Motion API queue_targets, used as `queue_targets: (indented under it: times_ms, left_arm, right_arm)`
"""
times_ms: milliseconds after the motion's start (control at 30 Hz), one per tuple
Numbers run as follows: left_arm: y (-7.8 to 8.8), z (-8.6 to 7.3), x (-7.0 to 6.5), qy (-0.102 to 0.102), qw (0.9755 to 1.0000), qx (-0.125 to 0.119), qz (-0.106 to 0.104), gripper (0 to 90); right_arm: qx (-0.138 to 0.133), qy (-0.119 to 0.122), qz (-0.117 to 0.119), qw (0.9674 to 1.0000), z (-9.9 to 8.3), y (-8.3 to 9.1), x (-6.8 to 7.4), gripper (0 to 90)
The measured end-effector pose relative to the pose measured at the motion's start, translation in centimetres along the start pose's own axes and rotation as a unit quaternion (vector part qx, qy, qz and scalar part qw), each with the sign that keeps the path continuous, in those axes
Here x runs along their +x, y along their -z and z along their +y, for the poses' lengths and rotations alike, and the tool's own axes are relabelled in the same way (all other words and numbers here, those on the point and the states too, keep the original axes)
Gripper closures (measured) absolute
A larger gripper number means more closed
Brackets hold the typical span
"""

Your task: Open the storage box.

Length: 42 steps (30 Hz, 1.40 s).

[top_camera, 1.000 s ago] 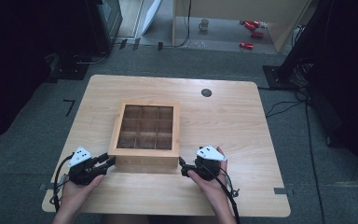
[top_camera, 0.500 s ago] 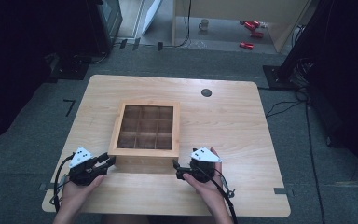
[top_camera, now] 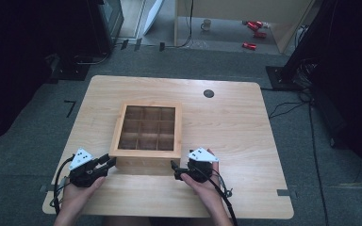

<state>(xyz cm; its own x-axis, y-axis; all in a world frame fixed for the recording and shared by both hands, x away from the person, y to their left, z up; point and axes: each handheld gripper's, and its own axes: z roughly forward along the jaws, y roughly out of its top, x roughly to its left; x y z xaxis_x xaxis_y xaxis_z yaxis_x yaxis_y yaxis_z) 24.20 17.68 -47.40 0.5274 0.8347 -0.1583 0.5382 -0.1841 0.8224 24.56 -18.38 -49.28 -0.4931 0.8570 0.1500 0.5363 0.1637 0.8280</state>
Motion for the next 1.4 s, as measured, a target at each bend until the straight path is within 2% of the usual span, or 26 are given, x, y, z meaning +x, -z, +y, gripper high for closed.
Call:
queue_targets:
  times_ms: [300, 433, 533, 667, 867, 967, 1400]
  left_arm:
    - [-0.16, -0.16, 0.29, 0.012, 0.9998, 0.006, -0.012, 68.0]
    - [-0.28, -0.16, 0.21, 0.008, 0.9998, 0.008, -0.014, 67.1]
    - [-0.49, -0.27, 0.52, 0.013, 0.9995, 0.013, -0.026, 64.9]
    - [-0.87, -0.52, 0.45, 0.006, 0.9994, 0.027, -0.019, 64.3]
    - [-0.48, -0.26, 0.34, 0.013, 0.9996, 0.015, -0.019, 64.9]
    - [-0.29, -0.08, 0.48, 0.028, 0.9992, 0.011, -0.025, 67.2]
    - [0.07, 0.26, 0.34, 0.023, 0.9994, -0.004, -0.024, 67.7]
  right_arm:
    - [-0.008, 0.003, 0.008, 0.9999, 0.06, 0.01, 0.03, 18.3]
    - [-0.008, 0.001, 0.005, 1.0, 0.03, 0.05, -0.06, 18.9]
    - [-0.007, 0.001, 0.004, 1.0, 0.0, 0.14, -0.17, 18.8]
    - [-0.006, 0.001, 0.002, 1.0, -0.12, 0.24, -0.31, 18.8]
    - [-0.001, 0.001, 0.002, 1.0, -0.35, 0.21, -0.49, 18.9]
    - [-0.002, 0.001, 0.002, 1.0, -0.36, 0.17, -0.46, 19.0]
    - [-0.012, 0.002, 0.005, 0.9999, -0.31, 0.03, -0.21, 19.8]
